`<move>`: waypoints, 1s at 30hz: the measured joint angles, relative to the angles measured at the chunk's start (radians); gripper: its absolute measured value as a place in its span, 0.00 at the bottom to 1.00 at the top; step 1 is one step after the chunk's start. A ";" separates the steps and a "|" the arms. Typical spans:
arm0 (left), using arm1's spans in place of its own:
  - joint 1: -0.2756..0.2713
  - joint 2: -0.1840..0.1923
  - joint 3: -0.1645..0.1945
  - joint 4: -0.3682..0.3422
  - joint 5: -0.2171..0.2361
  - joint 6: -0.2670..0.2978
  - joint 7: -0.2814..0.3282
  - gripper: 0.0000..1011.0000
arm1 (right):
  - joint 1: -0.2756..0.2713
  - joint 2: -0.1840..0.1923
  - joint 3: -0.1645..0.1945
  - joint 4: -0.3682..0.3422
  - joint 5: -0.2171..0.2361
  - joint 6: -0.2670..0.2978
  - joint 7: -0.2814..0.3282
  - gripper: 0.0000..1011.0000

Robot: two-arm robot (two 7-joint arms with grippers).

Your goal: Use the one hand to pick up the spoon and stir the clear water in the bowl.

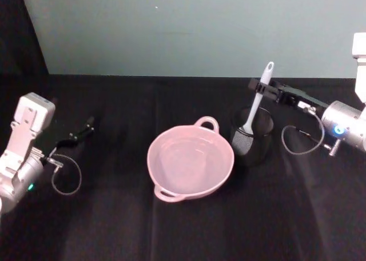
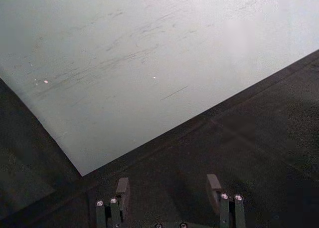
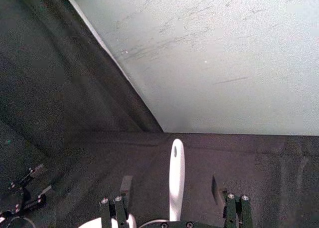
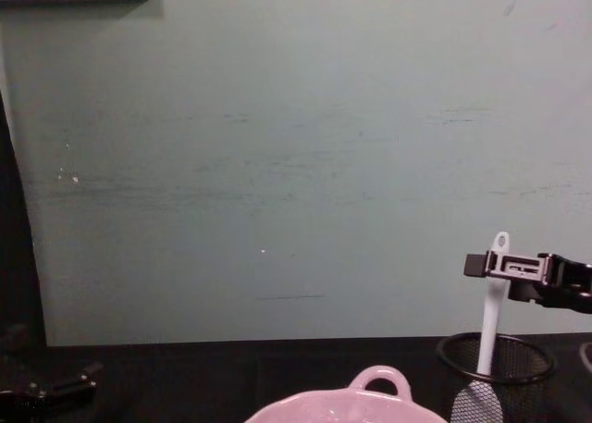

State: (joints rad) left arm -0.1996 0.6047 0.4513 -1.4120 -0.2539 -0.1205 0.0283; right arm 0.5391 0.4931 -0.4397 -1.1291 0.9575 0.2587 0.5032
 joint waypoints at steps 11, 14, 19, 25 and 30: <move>0.000 0.000 0.000 0.000 0.000 0.000 0.000 1.00 | 0.016 -0.016 -0.003 0.028 -0.001 -0.008 0.005 0.99; 0.000 0.000 0.000 0.000 0.000 0.000 0.000 1.00 | 0.016 -0.016 -0.003 0.026 -0.001 -0.008 0.005 0.96; 0.000 0.000 0.000 0.000 0.000 0.000 0.000 1.00 | 0.014 -0.014 -0.003 0.025 -0.001 -0.008 0.004 0.86; 0.000 0.000 0.000 0.000 0.000 0.000 0.000 1.00 | 0.014 -0.014 -0.002 0.023 -0.001 -0.008 0.003 0.69; 0.000 0.000 0.000 0.000 0.000 0.000 0.000 1.00 | 0.013 -0.013 -0.002 0.022 -0.001 -0.007 0.003 0.51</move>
State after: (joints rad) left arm -0.1995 0.6047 0.4514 -1.4120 -0.2539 -0.1205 0.0283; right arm 0.5524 0.4797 -0.4421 -1.1070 0.9562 0.2515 0.5058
